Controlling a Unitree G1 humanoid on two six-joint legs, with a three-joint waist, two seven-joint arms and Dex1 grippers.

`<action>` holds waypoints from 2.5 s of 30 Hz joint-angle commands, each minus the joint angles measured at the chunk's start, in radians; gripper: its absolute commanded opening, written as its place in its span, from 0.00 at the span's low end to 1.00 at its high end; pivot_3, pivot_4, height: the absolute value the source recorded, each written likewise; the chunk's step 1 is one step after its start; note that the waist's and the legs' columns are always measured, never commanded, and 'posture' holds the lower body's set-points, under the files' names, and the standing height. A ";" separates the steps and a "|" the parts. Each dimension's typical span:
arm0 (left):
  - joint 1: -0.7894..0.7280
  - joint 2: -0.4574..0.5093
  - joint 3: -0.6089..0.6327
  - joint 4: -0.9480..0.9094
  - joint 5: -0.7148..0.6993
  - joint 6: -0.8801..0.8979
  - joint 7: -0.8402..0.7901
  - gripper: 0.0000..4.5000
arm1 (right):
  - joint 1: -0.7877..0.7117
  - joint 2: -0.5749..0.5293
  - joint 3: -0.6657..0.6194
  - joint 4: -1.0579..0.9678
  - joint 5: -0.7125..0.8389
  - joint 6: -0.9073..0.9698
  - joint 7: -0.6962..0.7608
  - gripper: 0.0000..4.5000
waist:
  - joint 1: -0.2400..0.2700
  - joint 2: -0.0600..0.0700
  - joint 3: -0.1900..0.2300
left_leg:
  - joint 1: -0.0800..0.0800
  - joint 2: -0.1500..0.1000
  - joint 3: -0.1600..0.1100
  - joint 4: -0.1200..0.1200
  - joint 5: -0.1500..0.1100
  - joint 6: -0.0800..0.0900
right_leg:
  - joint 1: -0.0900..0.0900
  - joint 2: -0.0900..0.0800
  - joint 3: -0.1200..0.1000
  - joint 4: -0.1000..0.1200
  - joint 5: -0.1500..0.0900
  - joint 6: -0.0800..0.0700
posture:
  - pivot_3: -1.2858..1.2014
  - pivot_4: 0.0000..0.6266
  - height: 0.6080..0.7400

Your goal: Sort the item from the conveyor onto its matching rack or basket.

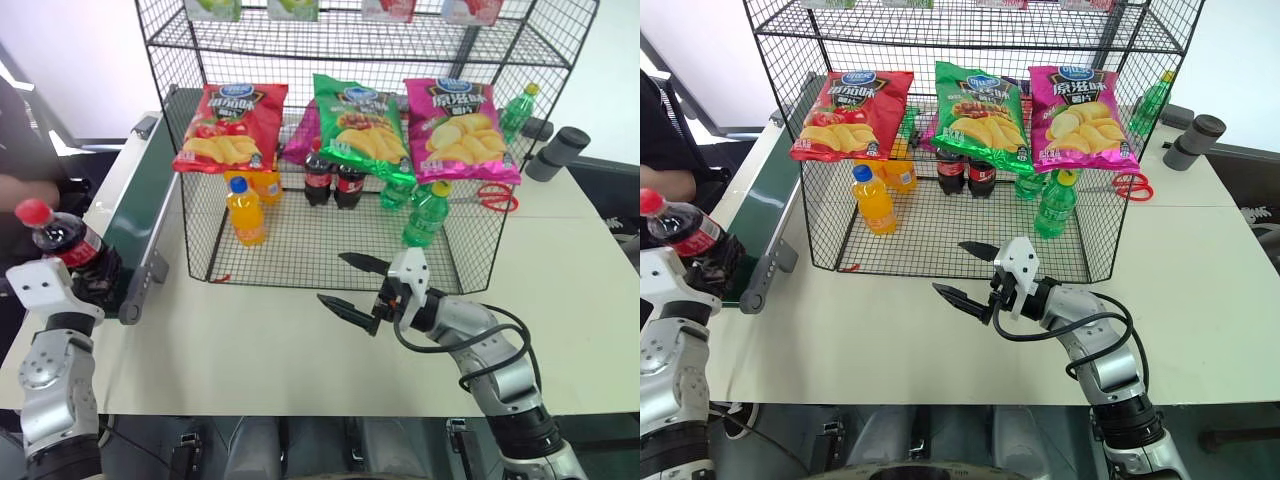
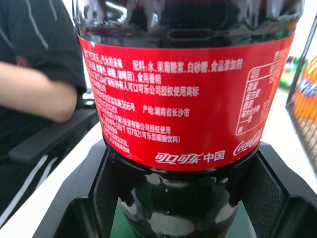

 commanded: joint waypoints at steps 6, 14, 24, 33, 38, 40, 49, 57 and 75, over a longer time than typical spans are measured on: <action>0.007 0.221 -0.015 -0.405 -0.366 0.277 -0.256 0.63 | -0.103 -0.044 -0.080 -0.053 0.132 0.125 0.018 1.00 | -0.003 0.001 0.000 | 0.000 0.000 0.000 -0.001 0.000 0.000 | 0.000 -0.001 0.000 -0.001 -0.002 -0.003 | 0.52 0.24 1.00; -0.005 0.329 -0.303 -0.509 -0.389 0.470 -0.443 0.63 | -0.192 -0.021 -0.089 -0.148 0.264 0.275 -0.029 1.00 | -0.008 0.003 0.002 | 0.000 0.000 0.000 -0.003 0.000 0.000 | 0.000 0.000 0.000 -0.002 -0.002 -0.003 | 0.52 0.24 1.00; -0.201 0.278 -0.582 -0.406 -0.264 0.455 -0.629 0.63 | -0.173 0.020 -0.026 -0.201 0.327 0.378 -0.070 1.00 | 0.000 0.004 0.002 | 0.000 -0.002 0.001 -0.001 0.000 0.001 | 0.001 0.001 0.000 -0.003 0.000 0.000 | 0.52 0.24 1.00; -0.288 0.217 -0.649 -0.353 -0.185 0.422 -0.703 0.63 | -0.163 0.042 0.005 -0.186 0.338 0.414 -0.087 1.00 | 0.001 0.004 0.002 | -0.001 -0.001 0.001 0.000 0.000 0.001 | 0.000 0.005 0.000 -0.002 0.000 0.000 | 0.52 0.24 1.00; -0.293 0.202 -0.646 -0.353 -0.173 0.427 -0.710 0.63 | -0.173 0.059 -0.006 -0.168 0.352 0.430 -0.090 1.00 | 0.000 0.004 0.002 | 0.000 0.000 0.000 0.000 0.000 0.001 | 0.000 0.007 0.000 -0.002 0.000 0.001 | 0.52 0.24 1.00; -0.289 0.200 -0.644 -0.356 -0.168 0.427 -0.712 0.63 | -0.177 0.060 -0.008 -0.163 0.361 0.437 -0.083 0.87 | 0.001 0.004 0.002 | 0.000 0.000 0.000 0.000 0.000 0.001 | 0.000 0.008 0.000 -0.001 0.000 0.001 | 0.52 0.24 1.00; -0.276 0.195 -0.635 -0.363 -0.189 0.470 -0.702 0.74 | -0.180 0.069 -0.006 -0.163 0.352 0.426 -0.085 0.66 | 0.001 0.004 0.002 | 0.000 0.000 0.000 0.000 0.000 0.001 | 0.000 0.008 0.000 -0.001 0.000 0.001 | 0.52 0.24 1.00; -0.235 0.228 -0.604 -0.363 -0.156 0.471 -0.675 0.99 | -0.195 0.101 -0.024 -0.095 0.233 0.301 -0.136 0.66 | 0.000 0.004 0.002 | 0.000 0.000 0.000 0.000 0.000 0.001 | 0.000 0.008 0.001 -0.001 0.000 0.001 | 0.52 0.24 1.00; -0.001 0.213 -0.416 -0.323 -0.048 0.303 -0.541 0.99 | -0.335 0.292 -0.036 0.571 -0.228 -0.366 -0.382 0.66 | -0.005 0.004 0.002 | 0.000 0.001 0.001 0.000 0.000 0.001 | -0.001 0.006 0.002 0.001 0.000 0.000 | 0.52 0.24 1.00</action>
